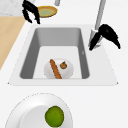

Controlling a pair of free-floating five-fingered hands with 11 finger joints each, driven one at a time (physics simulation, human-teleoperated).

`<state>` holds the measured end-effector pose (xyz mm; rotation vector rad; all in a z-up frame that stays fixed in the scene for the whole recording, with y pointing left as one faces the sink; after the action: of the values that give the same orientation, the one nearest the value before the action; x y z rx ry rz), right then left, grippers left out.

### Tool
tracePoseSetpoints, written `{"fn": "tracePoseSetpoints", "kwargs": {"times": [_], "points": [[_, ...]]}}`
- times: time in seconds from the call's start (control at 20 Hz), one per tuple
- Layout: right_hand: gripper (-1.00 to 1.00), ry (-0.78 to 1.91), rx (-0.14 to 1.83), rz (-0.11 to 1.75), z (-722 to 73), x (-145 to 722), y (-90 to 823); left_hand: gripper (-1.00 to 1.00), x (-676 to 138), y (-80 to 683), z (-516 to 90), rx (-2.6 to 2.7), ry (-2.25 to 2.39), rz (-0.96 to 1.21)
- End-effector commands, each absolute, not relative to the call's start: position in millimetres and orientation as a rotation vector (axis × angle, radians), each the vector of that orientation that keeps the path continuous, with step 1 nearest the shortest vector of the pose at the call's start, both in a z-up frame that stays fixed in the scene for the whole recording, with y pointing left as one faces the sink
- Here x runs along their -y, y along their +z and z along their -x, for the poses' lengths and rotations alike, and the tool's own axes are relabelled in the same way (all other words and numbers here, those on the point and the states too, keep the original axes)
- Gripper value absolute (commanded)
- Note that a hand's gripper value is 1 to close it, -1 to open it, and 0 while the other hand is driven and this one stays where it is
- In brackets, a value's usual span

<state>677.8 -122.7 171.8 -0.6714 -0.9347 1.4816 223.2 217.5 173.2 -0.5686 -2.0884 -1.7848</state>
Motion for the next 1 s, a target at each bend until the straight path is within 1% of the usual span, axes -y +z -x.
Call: {"fn": "tracePoseSetpoints", "kwargs": {"times": [0.0, 0.1, 0.45, 0.5, 0.55, 0.8, 0.95], "points": [[-1.00, 1.537, 0.850, 0.617, -697.1, 122.7, 158.1, 0.00, -217.5, 173.2, -223.2, 2.088, -1.785, 0.569], [-1.00, 1.553, 0.839, 0.595, -708.0, 122.5, 156.2, 0.00, -217.5, 173.2, -223.2, 2.088, -1.785, 0.569], [-1.00, 1.595, 0.638, 0.349, -715.0, 126.2, 161.2, 0.00, -217.5, 173.2, -223.2, 2.088, -1.785, 0.569], [1.00, 1.587, 0.608, 0.309, -716.3, 124.7, 167.6, 0.00, -217.5, 173.2, -223.2, 2.088, -1.785, 0.569], [1.00, 1.600, 0.571, 0.285, -719.2, 123.1, 176.7, 0.00, -217.5, 173.2, -223.2, 2.088, -1.785, 0.569], [1.00, 1.608, 0.522, 0.369, -715.1, 107.2, 197.3, 0.00, -217.5, 173.2, -223.2, 2.088, -1.785, 0.569], [1.00, 1.623, 0.532, 0.363, -713.7, 102.6, 198.4, 0.00, -217.5, 173.2, -223.2, 2.088, -1.785, 0.569]]}}
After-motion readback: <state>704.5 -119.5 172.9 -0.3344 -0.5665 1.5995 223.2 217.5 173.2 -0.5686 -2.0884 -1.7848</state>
